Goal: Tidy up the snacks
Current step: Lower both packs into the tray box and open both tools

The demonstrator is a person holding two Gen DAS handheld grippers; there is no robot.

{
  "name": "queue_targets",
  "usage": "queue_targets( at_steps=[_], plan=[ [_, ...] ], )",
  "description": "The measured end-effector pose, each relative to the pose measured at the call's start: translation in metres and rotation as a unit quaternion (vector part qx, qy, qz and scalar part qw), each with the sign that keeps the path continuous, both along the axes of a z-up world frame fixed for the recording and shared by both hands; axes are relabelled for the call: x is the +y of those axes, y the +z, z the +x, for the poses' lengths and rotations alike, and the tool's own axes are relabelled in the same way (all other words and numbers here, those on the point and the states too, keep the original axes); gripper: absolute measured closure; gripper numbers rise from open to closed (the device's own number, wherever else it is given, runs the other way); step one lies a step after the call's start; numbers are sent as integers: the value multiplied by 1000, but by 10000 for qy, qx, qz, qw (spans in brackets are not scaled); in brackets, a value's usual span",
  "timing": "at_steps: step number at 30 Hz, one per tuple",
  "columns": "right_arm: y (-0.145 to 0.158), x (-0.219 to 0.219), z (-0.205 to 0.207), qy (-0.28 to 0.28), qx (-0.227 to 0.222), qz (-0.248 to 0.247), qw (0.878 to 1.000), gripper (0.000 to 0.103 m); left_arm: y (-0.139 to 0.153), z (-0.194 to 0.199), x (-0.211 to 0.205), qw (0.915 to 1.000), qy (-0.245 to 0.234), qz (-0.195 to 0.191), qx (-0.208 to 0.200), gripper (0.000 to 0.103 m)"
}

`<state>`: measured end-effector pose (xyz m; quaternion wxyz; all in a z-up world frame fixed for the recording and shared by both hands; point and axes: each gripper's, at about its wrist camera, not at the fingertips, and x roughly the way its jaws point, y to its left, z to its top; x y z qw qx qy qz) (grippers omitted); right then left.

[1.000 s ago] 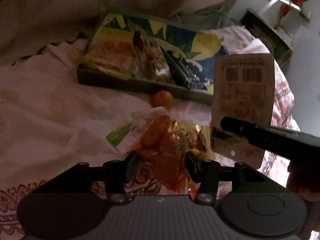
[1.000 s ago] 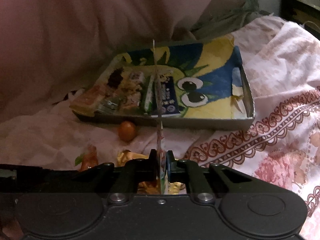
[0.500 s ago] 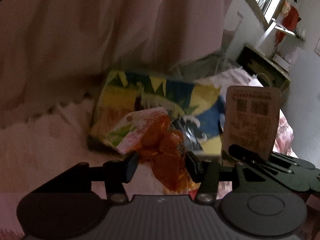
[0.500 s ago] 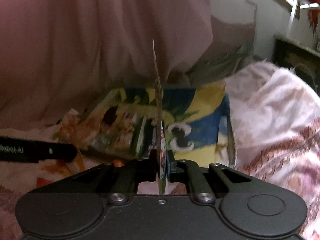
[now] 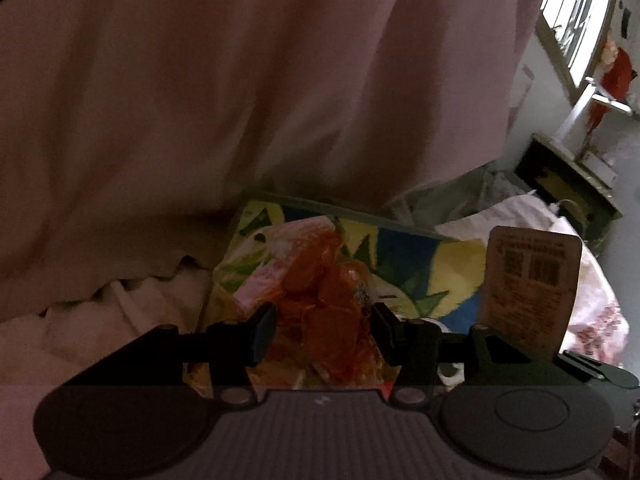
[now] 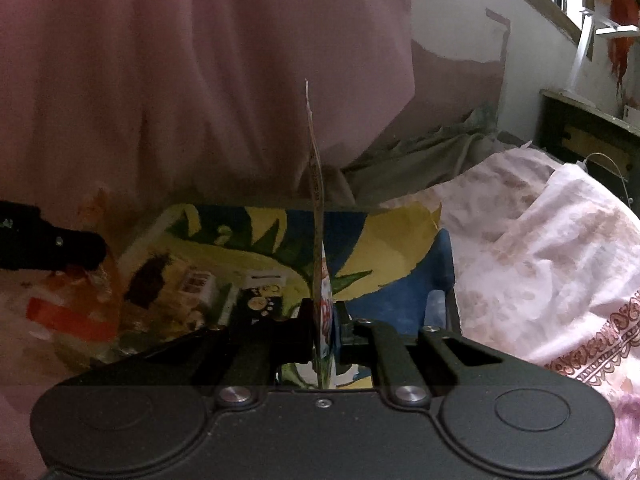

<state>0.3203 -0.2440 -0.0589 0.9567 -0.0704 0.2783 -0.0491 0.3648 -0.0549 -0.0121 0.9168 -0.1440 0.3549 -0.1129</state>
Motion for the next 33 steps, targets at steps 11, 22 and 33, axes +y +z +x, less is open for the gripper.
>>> queue_targets(
  at_steps=[11, 22, 33],
  plan=[
    [-24, 14, 28, -5, 273, 373, 9989, 88, -25, 10, -2, 9997, 6, 233, 111, 47],
    [-26, 18, 27, 97, 392, 707, 9967, 70, -27, 11, 4, 9998, 14, 183, 97, 59],
    [-14, 22, 16, 290, 294, 967, 9945, 41, -15, 1, 7, 9999, 92, 105, -70, 39]
  ],
)
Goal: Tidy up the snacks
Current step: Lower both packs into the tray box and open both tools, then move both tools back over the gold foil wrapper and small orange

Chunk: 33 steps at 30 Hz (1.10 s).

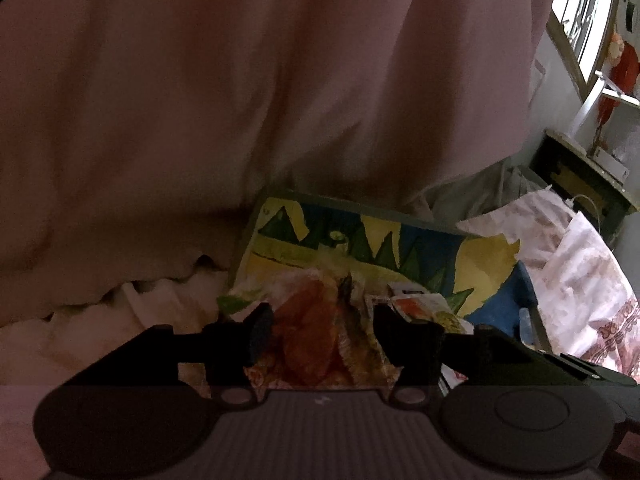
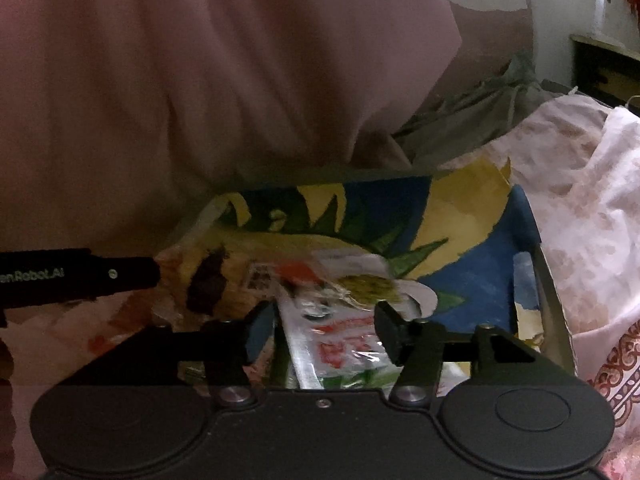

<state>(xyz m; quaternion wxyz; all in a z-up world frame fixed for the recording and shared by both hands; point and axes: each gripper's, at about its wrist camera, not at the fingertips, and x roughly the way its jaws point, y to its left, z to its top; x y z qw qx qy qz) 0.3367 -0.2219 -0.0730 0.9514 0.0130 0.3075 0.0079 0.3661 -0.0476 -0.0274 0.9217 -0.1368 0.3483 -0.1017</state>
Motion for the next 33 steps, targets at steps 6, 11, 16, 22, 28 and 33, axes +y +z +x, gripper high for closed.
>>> queue_targets(
  at_steps=[6, 11, 16, 22, 28, 33],
  plan=[
    [18, 0, -13, 2, -215, 191, 9996, 27, 17, -11, 6, 9996, 140, -52, -225, 20],
    [36, -6, -32, -227, -485, 325, 9980, 15, 32, -28, 8, 9984, 250, 86, -501, 4],
    [55, -11, -59, -287, -718, 305, 9965, 6, 43, -53, 10, 9963, 303, 299, -746, 1],
    [77, -7, -99, -258, -1079, -44, 9938, 1, 58, -83, 9, 9931, 217, 682, -933, 0],
    [87, -3, -141, -209, -1264, -362, 9911, 1, 68, -120, 9, 9850, 15, 1195, -1242, 0],
    [85, 0, -167, -317, -1147, -517, 9915, 1, 62, -151, 15, 9841, -248, 1381, -1092, 0]
  ],
)
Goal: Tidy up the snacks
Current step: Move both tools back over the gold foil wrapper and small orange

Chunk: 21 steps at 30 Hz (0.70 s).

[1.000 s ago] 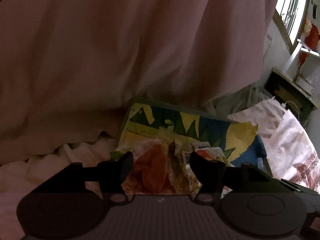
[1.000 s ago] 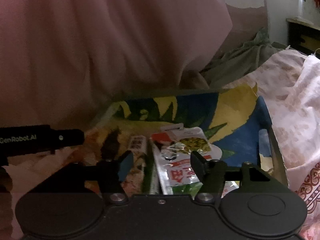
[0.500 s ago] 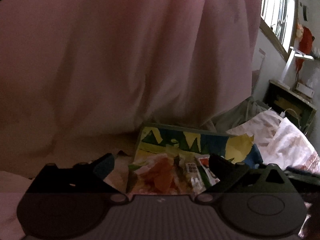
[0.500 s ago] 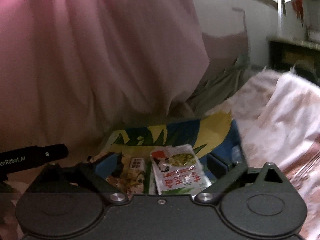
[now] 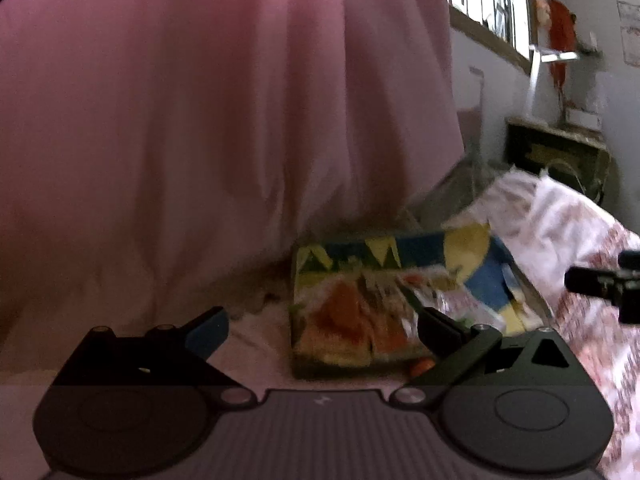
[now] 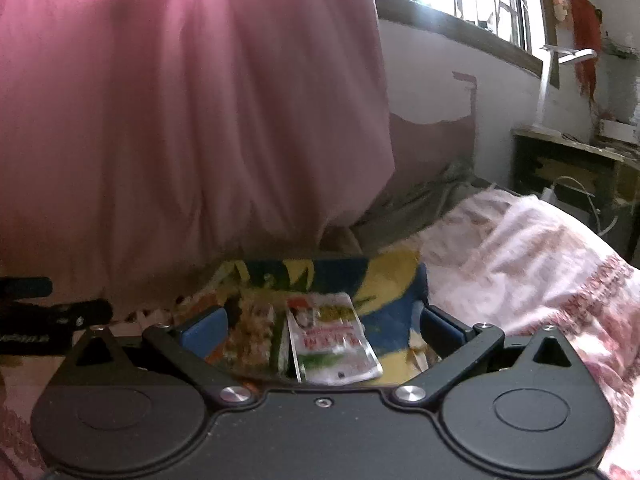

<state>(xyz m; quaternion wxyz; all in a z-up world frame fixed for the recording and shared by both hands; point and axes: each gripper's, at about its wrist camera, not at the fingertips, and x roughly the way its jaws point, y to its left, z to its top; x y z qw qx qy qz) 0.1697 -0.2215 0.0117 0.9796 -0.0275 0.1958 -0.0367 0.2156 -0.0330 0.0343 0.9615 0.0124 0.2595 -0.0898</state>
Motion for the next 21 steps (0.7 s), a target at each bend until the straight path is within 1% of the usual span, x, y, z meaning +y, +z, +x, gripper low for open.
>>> queue_targets(
  at_steps=[2, 6, 9, 11, 16, 21],
  plan=[
    [-1, 0, -9, -69, 52, 38, 10000, 1, 0, -10, 1, 9999, -18, 40, 97, 0],
    [-2, 0, -28, -120, 101, 142, 9998, 1, 1, -29, 1, 9998, -65, 133, 97, 0],
    [-3, 0, -43, -159, 146, 125, 9997, 1, 0, -42, 1, 9997, -59, 225, 109, 0],
    [-5, 1, -51, -188, 199, 105, 9996, 1, -2, -50, 1, 9994, -98, 260, 193, 0],
    [-14, 2, -69, -352, 453, 28, 9983, 1, -9, -65, -2, 9980, -234, 408, 419, 0],
    [-24, 5, -83, -454, 811, -73, 9956, 1, -15, -80, -7, 9965, -286, 593, 524, 0]
  ],
)
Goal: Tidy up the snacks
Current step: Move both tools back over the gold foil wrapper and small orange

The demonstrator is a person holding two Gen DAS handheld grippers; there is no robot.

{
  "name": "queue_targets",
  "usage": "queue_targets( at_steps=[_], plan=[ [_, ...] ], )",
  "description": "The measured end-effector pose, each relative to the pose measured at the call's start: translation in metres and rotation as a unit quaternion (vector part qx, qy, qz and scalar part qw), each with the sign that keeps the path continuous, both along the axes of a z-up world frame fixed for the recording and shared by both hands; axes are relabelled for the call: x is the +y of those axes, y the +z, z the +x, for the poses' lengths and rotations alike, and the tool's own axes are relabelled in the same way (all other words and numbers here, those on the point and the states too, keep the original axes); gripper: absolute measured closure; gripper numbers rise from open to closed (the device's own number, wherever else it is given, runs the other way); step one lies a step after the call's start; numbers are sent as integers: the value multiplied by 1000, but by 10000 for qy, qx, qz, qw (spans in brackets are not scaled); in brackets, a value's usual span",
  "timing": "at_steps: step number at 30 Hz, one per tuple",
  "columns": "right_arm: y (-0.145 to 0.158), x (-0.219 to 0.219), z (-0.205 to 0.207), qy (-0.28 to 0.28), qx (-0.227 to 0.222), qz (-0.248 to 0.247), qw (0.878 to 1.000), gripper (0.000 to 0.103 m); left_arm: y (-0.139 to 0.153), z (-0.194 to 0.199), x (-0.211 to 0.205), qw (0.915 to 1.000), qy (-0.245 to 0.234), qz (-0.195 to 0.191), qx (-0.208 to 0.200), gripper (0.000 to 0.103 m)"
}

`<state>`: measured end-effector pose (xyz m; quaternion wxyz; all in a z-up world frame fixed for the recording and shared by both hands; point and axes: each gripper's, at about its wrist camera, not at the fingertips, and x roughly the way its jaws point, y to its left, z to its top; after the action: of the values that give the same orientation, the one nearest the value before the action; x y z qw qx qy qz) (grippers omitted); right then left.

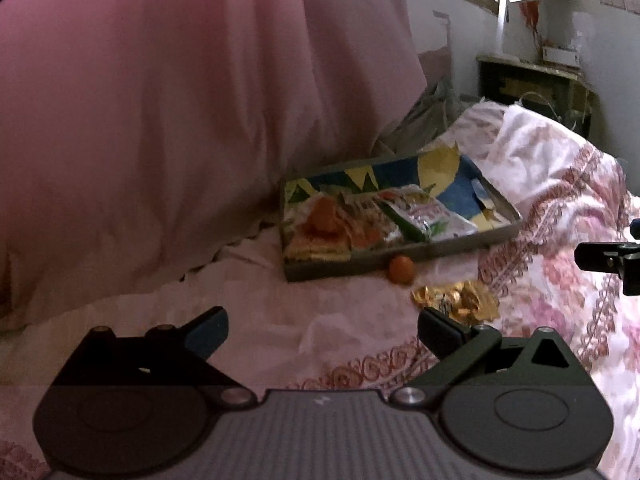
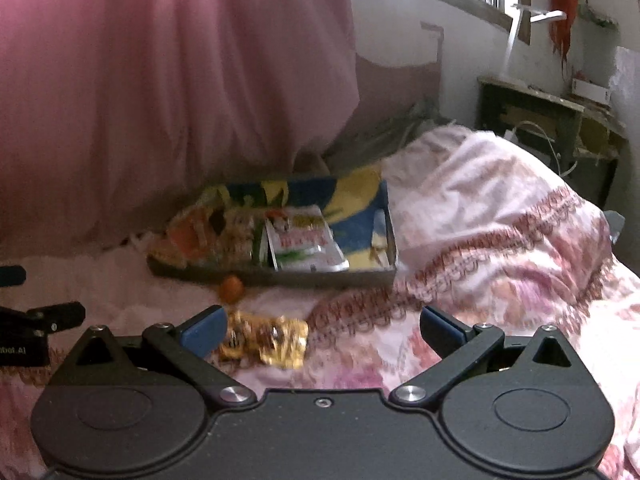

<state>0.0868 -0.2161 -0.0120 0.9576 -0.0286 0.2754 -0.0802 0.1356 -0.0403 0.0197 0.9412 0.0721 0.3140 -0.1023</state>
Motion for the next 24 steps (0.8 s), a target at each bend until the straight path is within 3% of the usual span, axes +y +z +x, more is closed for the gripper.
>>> queue_targets(
  at_steps=[10, 24],
  plan=[
    [-17, 7, -15, -143, 601, -23, 9981, 1, -5, -12, 3, 9995, 43, -18, 300, 0],
    [-29, 24, -7, 136, 717, -282, 9969, 1, -13, -4, 5, 9985, 187, 31, 515, 0]
  ],
)
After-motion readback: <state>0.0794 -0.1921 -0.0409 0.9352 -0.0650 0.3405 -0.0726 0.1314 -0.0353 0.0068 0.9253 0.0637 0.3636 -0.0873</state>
